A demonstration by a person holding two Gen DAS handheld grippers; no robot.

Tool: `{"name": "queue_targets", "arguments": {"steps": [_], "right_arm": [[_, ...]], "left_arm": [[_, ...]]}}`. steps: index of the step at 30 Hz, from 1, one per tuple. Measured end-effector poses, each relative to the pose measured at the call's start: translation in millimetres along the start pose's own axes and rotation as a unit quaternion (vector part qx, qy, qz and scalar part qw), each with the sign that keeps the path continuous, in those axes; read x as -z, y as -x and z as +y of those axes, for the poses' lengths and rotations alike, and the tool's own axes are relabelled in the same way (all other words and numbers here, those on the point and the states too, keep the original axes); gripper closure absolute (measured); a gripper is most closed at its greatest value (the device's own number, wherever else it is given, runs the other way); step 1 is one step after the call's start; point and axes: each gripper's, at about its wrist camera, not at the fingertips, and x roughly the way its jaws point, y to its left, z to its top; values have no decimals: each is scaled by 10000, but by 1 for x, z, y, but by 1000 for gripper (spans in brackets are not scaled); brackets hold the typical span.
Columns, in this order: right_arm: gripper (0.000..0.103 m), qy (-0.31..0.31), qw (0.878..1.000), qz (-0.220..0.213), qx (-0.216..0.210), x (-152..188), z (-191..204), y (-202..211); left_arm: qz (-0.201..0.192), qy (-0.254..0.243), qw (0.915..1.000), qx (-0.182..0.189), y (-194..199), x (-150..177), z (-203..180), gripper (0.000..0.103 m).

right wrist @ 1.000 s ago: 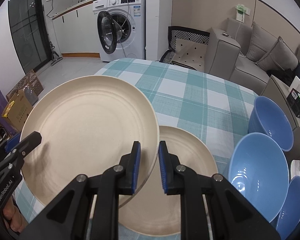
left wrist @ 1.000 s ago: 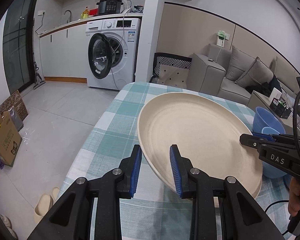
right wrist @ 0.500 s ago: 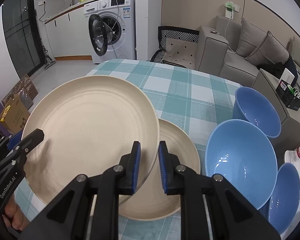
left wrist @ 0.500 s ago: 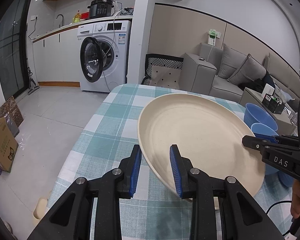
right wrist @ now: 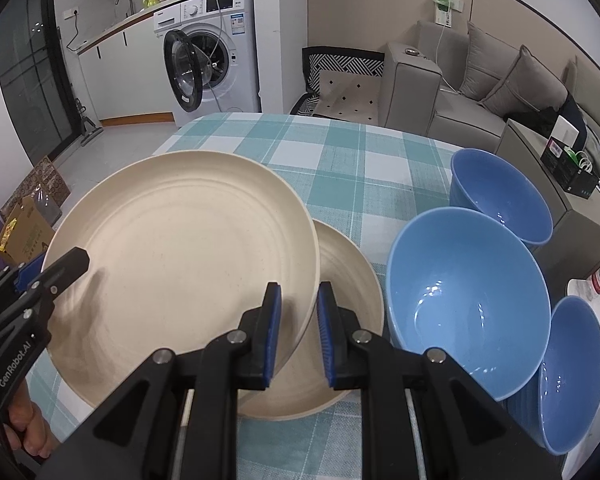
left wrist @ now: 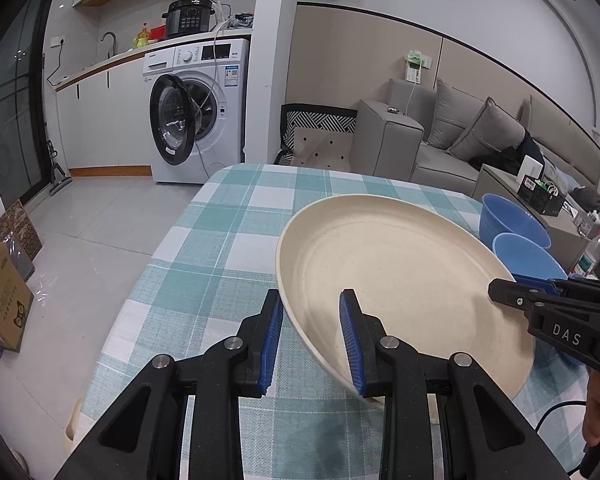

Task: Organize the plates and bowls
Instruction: 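Lower the held plate onto the plate stack with both grippers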

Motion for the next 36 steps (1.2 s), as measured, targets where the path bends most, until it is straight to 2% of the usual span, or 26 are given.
{"name": "queue_targets", "arguments": {"steps": [36], "right_arm": [[85, -323, 9991, 244, 96, 33, -24, -19]], "left_arm": [[264, -162, 9995, 59, -41, 16, -23, 74]]}}
